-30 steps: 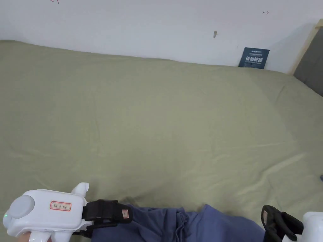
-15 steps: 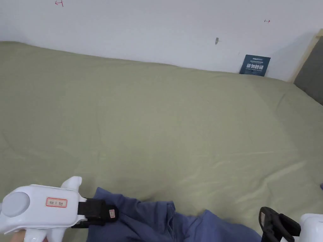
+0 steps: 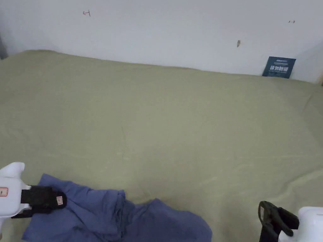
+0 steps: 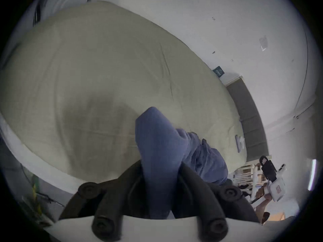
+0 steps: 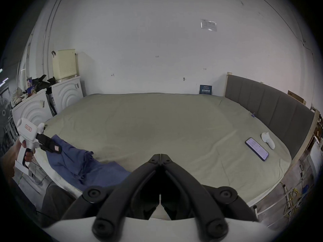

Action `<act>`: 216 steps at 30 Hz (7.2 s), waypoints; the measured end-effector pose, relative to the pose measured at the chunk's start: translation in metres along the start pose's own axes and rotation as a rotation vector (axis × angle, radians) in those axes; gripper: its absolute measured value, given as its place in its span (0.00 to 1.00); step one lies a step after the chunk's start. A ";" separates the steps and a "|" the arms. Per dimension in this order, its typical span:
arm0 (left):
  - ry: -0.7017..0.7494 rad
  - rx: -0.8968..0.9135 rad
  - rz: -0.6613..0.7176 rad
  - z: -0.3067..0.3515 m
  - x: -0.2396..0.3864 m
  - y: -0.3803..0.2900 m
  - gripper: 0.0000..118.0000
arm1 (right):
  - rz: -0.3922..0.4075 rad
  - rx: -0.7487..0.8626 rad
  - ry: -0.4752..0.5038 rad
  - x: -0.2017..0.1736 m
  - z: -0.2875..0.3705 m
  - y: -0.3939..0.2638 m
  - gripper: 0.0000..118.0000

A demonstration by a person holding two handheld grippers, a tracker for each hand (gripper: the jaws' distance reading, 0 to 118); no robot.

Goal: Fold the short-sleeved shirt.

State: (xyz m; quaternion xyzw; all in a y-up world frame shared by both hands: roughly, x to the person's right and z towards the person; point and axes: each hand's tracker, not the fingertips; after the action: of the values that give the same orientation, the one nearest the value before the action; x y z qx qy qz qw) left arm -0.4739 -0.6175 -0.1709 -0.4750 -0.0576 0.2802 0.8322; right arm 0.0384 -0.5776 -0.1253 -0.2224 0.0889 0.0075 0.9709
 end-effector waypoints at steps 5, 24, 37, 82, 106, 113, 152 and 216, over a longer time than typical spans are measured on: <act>0.097 -0.003 -0.177 0.003 0.087 -0.011 0.10 | -0.018 0.006 0.010 0.004 0.006 -0.004 0.00; 0.027 -0.070 -0.330 -0.144 0.264 -0.088 0.89 | -0.128 0.023 -0.154 0.073 0.044 -0.025 0.00; -0.293 -0.210 -0.174 -0.120 0.178 -0.087 0.00 | -0.169 -0.024 -0.080 0.055 0.026 -0.028 0.00; -0.403 -0.340 -0.068 -0.188 0.043 -0.012 0.24 | -0.870 -0.684 1.007 0.054 -0.219 -0.138 0.00; -0.090 -0.087 0.066 0.002 -0.198 0.199 0.24 | -0.499 -0.531 0.781 0.035 -0.170 -0.037 0.00; 0.062 0.113 0.049 0.033 -0.184 0.214 0.87 | -0.465 -0.534 0.756 0.045 -0.164 -0.034 0.00; 0.213 0.843 -0.524 0.012 0.296 -0.046 0.00 | 0.052 0.366 -0.137 0.020 -0.001 0.104 0.00; 0.229 0.848 -0.519 0.048 0.302 -0.042 0.96 | 0.037 0.273 -0.161 0.012 0.022 0.147 1.00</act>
State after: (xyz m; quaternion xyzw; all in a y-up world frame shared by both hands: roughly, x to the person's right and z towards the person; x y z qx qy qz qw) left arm -0.2218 -0.4402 -0.1620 -0.0931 0.0368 0.0091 0.9949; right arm 0.0465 -0.4356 -0.1711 -0.0853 0.0149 0.0312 0.9958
